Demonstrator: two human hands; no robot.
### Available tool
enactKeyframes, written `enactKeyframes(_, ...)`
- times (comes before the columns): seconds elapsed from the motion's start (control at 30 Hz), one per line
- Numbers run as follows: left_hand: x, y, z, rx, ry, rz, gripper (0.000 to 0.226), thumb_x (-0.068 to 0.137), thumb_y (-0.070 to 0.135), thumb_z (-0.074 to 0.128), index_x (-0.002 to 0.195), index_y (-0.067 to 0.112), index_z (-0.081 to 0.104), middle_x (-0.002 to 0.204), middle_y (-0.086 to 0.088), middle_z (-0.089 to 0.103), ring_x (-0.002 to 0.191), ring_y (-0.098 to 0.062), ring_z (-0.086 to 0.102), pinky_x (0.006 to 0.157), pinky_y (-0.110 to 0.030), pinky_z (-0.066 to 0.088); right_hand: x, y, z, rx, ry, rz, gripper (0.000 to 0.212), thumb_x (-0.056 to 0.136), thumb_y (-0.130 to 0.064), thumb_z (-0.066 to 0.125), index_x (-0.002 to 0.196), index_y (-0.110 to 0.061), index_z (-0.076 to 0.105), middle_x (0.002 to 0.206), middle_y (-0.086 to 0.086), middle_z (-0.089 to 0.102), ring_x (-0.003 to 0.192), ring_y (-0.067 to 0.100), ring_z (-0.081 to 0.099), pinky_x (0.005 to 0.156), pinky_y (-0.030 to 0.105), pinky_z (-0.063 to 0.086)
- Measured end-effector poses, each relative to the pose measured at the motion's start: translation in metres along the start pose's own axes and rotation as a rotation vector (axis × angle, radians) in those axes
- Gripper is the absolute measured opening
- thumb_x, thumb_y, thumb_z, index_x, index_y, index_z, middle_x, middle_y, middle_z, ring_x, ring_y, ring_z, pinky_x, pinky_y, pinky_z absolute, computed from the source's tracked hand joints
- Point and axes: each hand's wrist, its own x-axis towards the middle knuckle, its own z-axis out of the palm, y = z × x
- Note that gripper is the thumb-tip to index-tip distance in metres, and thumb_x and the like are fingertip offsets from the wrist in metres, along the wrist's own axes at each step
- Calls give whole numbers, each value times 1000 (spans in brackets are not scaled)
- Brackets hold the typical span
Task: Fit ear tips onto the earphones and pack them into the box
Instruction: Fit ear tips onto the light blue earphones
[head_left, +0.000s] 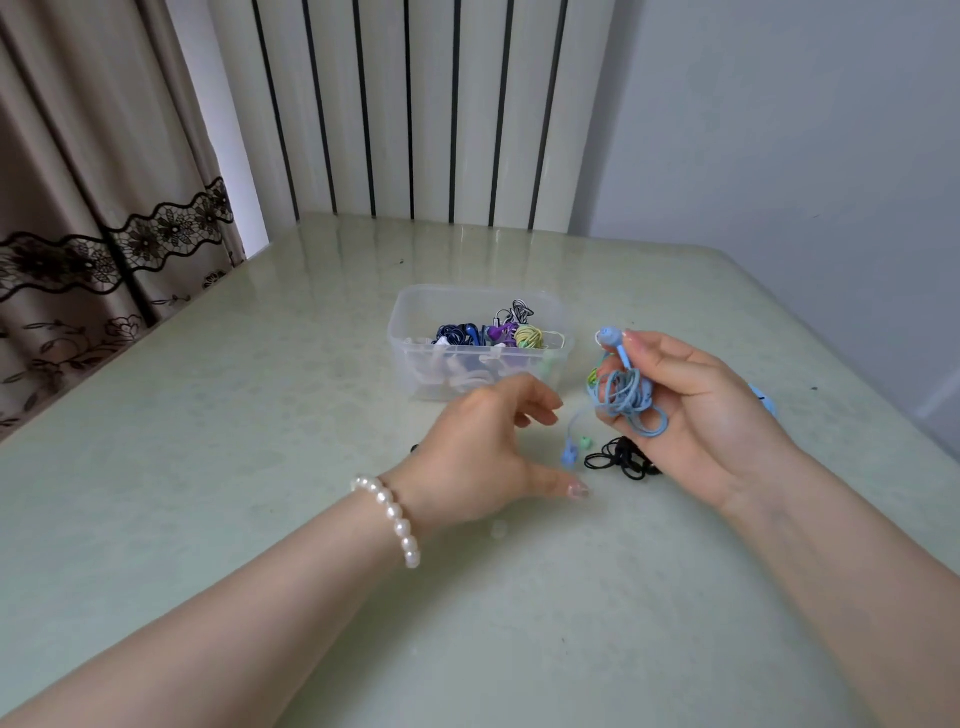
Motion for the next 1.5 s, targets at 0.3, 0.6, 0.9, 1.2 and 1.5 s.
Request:
enactKeyframes(0.3,-1,0,11,-149,-73,-4,27,67,39,75,88,47,61,103,15,65,99,-3,57,77,-50,53,-3,-4,5,74,-71,-17,17,73,-22,51,84,-12,59,58,1,62,53,13,60,52,20,51)
enactKeyframes(0.6,-1,5,-8,-841,-475,-149,29,79,1,39,93,7,64,96,-12,70,77,-25,69,62,-29,57,5,-4,-7,136,48,-38,12,80,-20,51,87,-13,58,59,1,64,53,12,61,51,20,50)
enactKeyframes(0.9,9,-5,-35,-766,-171,-280,31,87,-16,36,96,3,58,79,-10,58,55,-15,63,49,-23,52,7,-3,-21,-470,32,-37,13,85,2,53,75,-2,60,59,0,68,52,13,64,52,21,52)
enactKeyframes(1.2,8,-8,-36,-710,-104,-272,17,77,-13,59,85,2,55,63,-7,60,59,-17,67,55,-22,56,8,15,-18,-1222,-7,11,11,80,-14,68,70,-14,68,56,-2,62,38,0,50,44,14,40)
enactKeyframes(1.5,10,-4,-31,-808,-55,-300,9,81,1,60,73,-2,63,71,-12,67,69,-21,66,65,-22,57,6,26,-13,-1631,-1,-78,27,89,-31,55,85,-9,71,69,12,64,71,25,58,75,32,49)
